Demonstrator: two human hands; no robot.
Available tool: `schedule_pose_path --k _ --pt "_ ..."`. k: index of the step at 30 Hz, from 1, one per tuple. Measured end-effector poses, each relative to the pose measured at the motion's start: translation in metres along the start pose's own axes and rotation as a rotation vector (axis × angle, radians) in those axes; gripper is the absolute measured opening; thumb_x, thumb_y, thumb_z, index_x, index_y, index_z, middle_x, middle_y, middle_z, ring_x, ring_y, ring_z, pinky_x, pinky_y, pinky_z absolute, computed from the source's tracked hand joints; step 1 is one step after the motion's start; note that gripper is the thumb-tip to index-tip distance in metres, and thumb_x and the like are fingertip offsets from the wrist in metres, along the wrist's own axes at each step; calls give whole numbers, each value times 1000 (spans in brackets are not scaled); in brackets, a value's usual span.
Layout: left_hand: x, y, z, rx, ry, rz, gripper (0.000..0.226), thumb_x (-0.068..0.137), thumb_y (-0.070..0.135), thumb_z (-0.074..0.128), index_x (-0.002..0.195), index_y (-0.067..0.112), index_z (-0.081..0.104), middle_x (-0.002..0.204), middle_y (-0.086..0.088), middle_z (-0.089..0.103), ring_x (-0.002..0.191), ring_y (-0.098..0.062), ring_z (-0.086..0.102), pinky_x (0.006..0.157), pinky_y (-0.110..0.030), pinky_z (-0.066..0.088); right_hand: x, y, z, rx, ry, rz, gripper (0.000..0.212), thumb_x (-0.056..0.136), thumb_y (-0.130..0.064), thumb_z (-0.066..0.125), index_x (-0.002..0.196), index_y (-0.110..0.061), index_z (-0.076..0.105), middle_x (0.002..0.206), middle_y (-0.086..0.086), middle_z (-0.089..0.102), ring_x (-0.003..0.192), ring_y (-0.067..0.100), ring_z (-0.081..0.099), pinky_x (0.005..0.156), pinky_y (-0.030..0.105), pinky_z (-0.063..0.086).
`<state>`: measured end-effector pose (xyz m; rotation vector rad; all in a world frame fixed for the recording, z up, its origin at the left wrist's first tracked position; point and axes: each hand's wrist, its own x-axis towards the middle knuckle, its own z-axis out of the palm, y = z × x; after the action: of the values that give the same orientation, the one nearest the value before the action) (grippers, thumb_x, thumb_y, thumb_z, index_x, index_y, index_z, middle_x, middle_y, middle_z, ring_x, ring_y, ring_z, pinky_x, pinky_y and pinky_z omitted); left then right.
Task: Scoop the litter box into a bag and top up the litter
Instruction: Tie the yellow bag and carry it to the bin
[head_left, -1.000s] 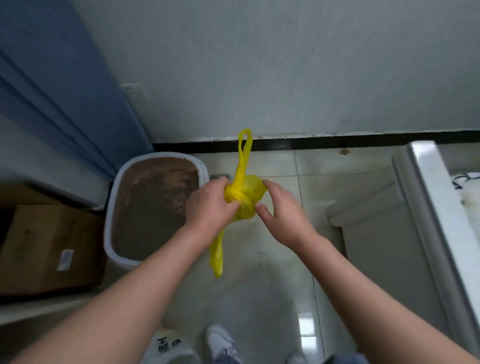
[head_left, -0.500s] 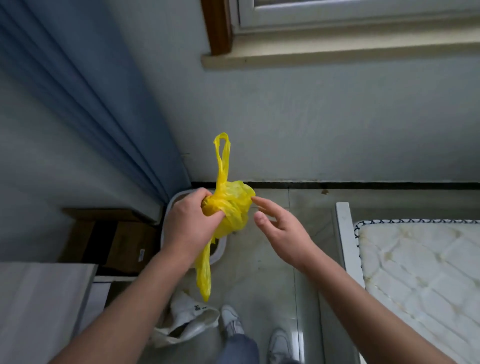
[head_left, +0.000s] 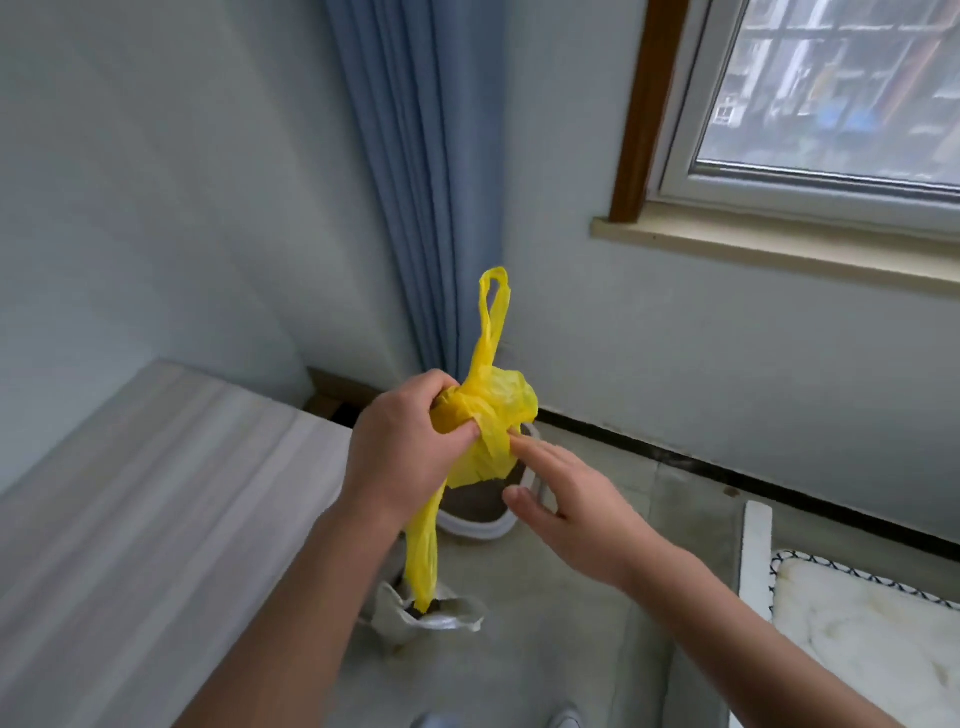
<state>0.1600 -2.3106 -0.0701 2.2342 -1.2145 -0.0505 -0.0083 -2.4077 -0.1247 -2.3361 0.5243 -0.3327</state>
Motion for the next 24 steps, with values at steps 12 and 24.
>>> schedule_pose_path --k 12,24 --pt "-102 -100 -137 79 218 -159 29 74 44 74 97 28 64 81 14 63 72 -10 55 57 -22 41 15 -130 82 -218 -214 -344 63 93 -52 43 150 -29 30 156 -14 28 143 5 25 116 21 23" --pt "-245 -218 -245 -49 453 -446 18 73 37 73 85 28 63 75 13 64 77 -10 60 68 -33 52 -7 -268 222 -197 -387 -534 66 95 -53 40 153 -28 19 157 -10 26 142 7 23 114 21 23"
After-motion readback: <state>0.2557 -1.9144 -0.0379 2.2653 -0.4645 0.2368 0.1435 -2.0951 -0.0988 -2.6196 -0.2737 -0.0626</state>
